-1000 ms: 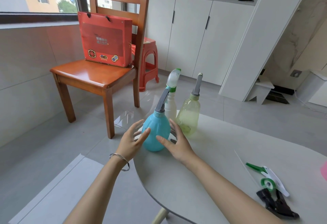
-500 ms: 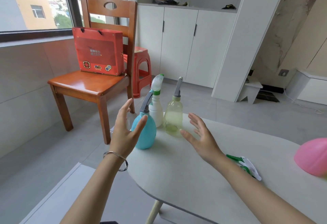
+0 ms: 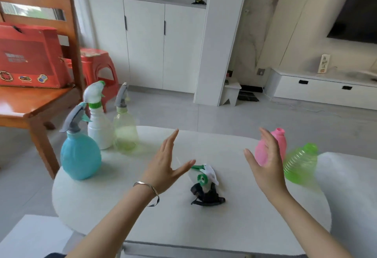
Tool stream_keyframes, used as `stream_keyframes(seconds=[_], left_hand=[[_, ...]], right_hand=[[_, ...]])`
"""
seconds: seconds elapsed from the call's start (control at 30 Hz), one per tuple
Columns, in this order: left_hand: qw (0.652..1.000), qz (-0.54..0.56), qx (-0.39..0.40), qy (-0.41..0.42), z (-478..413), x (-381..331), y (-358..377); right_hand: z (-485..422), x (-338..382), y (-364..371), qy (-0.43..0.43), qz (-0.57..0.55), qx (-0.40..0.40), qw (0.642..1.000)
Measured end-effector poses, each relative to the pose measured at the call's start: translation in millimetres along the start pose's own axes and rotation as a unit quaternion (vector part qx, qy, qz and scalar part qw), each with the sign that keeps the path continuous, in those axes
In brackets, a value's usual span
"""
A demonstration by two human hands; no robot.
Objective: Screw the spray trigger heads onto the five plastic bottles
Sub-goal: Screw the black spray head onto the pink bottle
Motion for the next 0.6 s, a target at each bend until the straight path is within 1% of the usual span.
stream_keyframes(seconds=[0.07,0.13,0.27,0.33,0.47,0.6], left_hand=[[1.0,0.003,0.023,0.006,-13,-12,23],[0.999,0.013,0.048,0.012,-28,-26,44],[0.992,0.072,0.104,-0.005,-64,-59,86],[0.983,0.129,0.126,-0.031,-86,-77,110],[0.952,0.228,0.187,-0.081,-122,-111,152],[0.924,0.259,0.26,-0.11,-150,-128,187]], right_hand=[[-4,-18,-25,0.005,0.013,-0.038,0.999],[-11,-36,-43,0.026,0.01,-0.06,0.998],[-22,-69,-62,0.129,-0.009,-0.128,0.983],[-27,-82,-62,0.163,-0.04,-0.137,0.976],[-36,-95,-55,0.166,-0.073,-0.131,0.975],[-38,-98,-51,0.173,-0.077,-0.155,0.97]])
Point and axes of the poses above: each hand's wrist, its own z-axis away from the middle knuckle, its own y-axis out of the palm, x = y × z, the point moved 2 cm from there along -z, towards the middle knuckle, and after that the axes turned 14 degrees about -z, right-handed, at the moved point
